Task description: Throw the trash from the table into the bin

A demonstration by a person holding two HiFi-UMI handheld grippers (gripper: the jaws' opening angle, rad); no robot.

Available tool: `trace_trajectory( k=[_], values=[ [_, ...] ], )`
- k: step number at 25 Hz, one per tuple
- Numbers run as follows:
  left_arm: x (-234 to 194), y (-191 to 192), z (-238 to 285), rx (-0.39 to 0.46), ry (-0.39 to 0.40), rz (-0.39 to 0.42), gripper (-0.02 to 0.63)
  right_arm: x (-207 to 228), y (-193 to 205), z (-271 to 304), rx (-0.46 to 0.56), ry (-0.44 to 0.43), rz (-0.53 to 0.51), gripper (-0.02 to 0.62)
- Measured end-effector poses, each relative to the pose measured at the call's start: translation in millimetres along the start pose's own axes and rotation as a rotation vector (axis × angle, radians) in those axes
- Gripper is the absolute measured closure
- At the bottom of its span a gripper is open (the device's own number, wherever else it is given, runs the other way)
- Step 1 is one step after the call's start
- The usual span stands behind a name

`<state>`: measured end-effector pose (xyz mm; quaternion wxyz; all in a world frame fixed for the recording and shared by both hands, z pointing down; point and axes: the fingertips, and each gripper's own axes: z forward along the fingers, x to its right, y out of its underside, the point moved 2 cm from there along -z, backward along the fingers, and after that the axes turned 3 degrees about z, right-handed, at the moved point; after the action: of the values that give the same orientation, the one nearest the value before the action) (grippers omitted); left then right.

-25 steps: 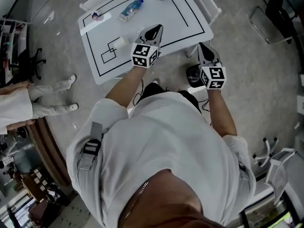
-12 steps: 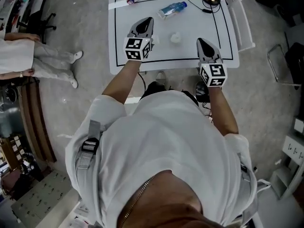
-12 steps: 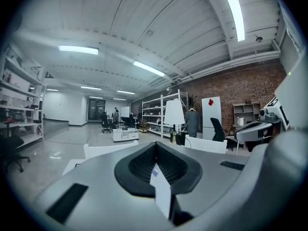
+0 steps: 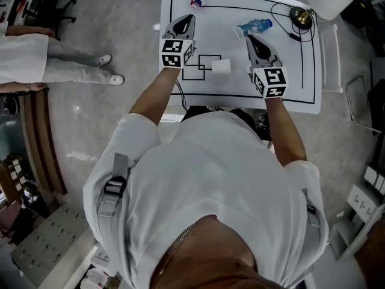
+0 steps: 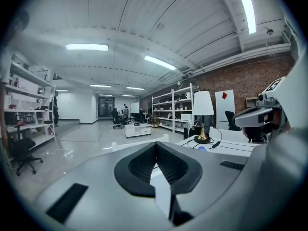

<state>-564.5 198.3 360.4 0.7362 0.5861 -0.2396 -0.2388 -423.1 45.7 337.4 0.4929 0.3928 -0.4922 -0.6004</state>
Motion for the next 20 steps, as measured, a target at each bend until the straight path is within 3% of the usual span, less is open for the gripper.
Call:
trace_trajectory(
  k=[6,20],
  values=[
    [-46,22,31,-0.053,-0.016,-0.005,0.597,-10,-2,72,-0.046,-0.049,-0.01,0.603],
    [-92,69,77,-0.141,-0.043,-0.09,0.597,-13,25,222,-0.208,-0.165,0.038,0.59]
  ],
)
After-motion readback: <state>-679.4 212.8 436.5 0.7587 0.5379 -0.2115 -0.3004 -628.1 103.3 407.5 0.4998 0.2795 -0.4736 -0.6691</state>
